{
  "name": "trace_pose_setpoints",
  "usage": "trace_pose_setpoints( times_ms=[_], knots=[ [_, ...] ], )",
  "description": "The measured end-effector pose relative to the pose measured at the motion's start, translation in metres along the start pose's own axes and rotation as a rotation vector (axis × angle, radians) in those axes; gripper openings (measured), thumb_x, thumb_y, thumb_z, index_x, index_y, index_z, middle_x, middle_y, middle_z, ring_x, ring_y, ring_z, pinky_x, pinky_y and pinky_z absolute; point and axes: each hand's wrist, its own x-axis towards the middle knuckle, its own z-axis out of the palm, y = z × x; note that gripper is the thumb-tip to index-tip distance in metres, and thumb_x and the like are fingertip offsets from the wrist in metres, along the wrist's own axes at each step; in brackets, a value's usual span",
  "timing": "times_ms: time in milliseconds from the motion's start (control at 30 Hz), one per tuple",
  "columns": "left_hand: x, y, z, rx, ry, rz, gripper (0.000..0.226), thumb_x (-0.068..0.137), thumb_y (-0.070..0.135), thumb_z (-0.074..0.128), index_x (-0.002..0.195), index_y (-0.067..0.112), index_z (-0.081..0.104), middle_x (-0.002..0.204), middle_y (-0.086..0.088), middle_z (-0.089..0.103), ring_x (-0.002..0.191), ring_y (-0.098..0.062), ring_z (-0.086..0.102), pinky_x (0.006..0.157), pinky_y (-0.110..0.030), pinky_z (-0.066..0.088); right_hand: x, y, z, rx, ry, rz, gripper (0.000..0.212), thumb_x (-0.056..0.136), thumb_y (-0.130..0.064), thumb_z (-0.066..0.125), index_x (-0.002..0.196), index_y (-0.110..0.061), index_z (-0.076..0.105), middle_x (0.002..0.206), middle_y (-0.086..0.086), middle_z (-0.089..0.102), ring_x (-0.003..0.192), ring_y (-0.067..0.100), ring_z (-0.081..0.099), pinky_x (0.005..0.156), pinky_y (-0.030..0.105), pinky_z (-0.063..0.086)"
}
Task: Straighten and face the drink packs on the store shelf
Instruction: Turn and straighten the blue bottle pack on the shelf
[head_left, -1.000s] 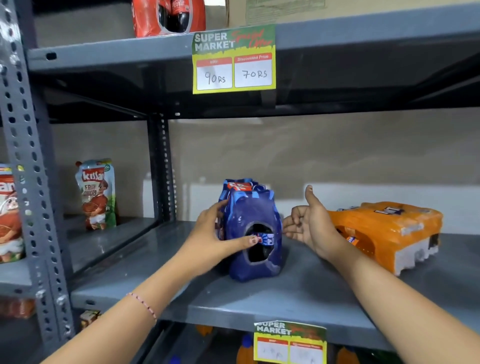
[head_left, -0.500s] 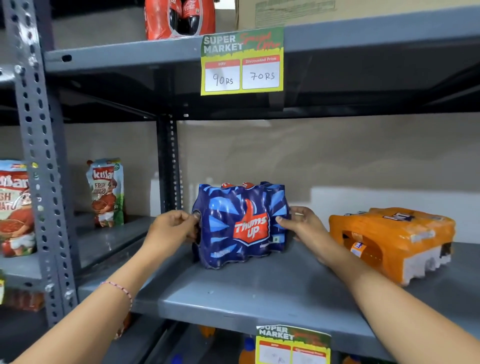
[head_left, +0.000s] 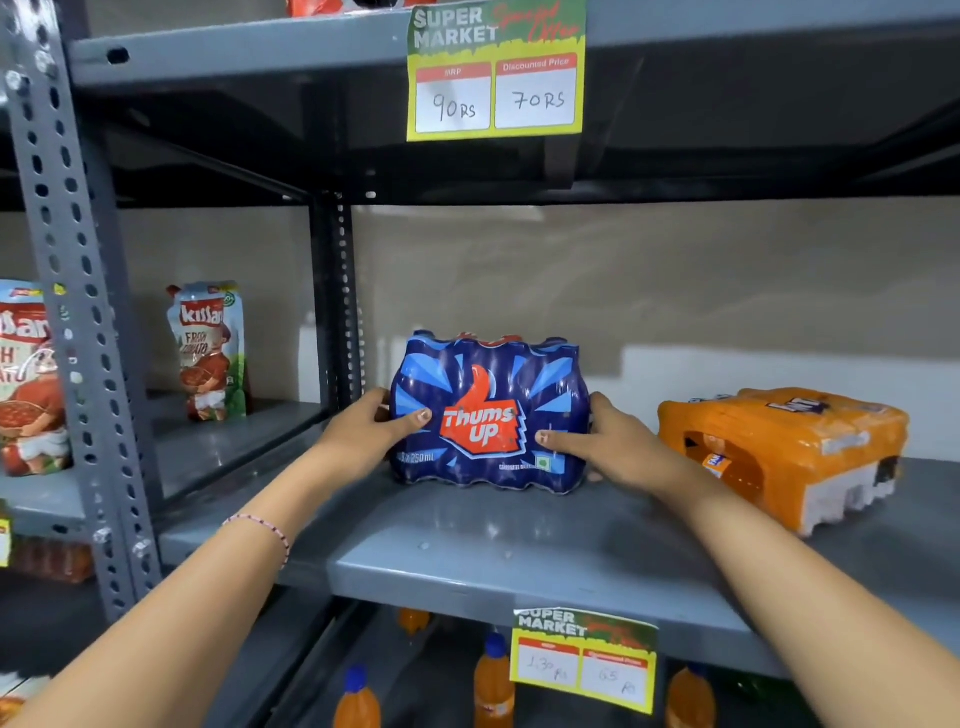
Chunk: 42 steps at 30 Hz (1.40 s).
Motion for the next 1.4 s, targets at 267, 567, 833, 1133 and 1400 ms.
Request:
trace_pose_setpoints(
  times_ms=[267,567,833,1133,1400],
  knots=[
    [-0.046,0.01,0.002,-0.021,0.005,0.058,0.061,0.056,0.063,0.08,0.106,0.029,0.068,0.102,0.007,0.081,0.095,-0.017,0.078,0.087,-0.049,0.063,-0.049,-0.001,-0.01,-0.043,0.021,-0.038,0.065,0.074,-0.059,0.076,0.125,-0.029,0.048,0.124,-0.009,0.07,0.099,0.011,0.071,0.076,0.035,0.063],
    [-0.074,0.019,0.003,0.001,-0.053,0.081,0.061,0.054,0.066,0.081,0.103,0.033,0.068,0.1,0.012,0.081,0.091,-0.012,0.079,0.084,-0.05,0.064,-0.099,-0.008,-0.019,-0.185,0.094,-0.017,0.078,0.066,-0.08,0.065,0.131,-0.043,0.041,0.122,-0.018,0.066,0.094,0.004,0.07,0.073,0.033,0.064],
    [-0.082,0.023,0.003,0.033,-0.057,0.093,0.062,0.052,0.075,0.078,0.1,0.039,0.066,0.099,0.022,0.079,0.087,-0.003,0.078,0.08,-0.042,0.064,-0.109,-0.009,-0.022,-0.193,0.11,-0.012,0.069,0.066,-0.08,0.066,0.121,-0.044,0.044,0.114,-0.022,0.067,0.087,-0.002,0.07,0.067,0.024,0.061],
    [-0.128,0.062,0.055,0.261,0.583,0.673,0.045,0.086,0.024,0.081,0.127,0.018,0.061,0.112,0.014,0.061,0.093,-0.007,0.063,0.082,-0.022,0.049,-0.095,-0.012,-0.104,-0.045,0.464,-0.157,0.024,0.086,-0.049,0.072,0.09,-0.026,0.069,0.074,0.003,0.075,0.063,0.017,0.067,0.065,0.035,0.055],
    [-0.111,0.132,0.239,-0.154,-0.293,0.03,0.053,0.082,0.049,0.074,0.122,0.015,0.07,0.097,0.002,0.073,0.071,-0.015,0.064,0.064,-0.039,0.063,-0.019,0.074,-0.227,-0.491,0.397,0.351,0.043,0.087,-0.045,0.066,0.092,-0.003,0.07,0.099,0.019,0.072,0.086,0.032,0.064,0.067,0.033,0.043]
  ],
)
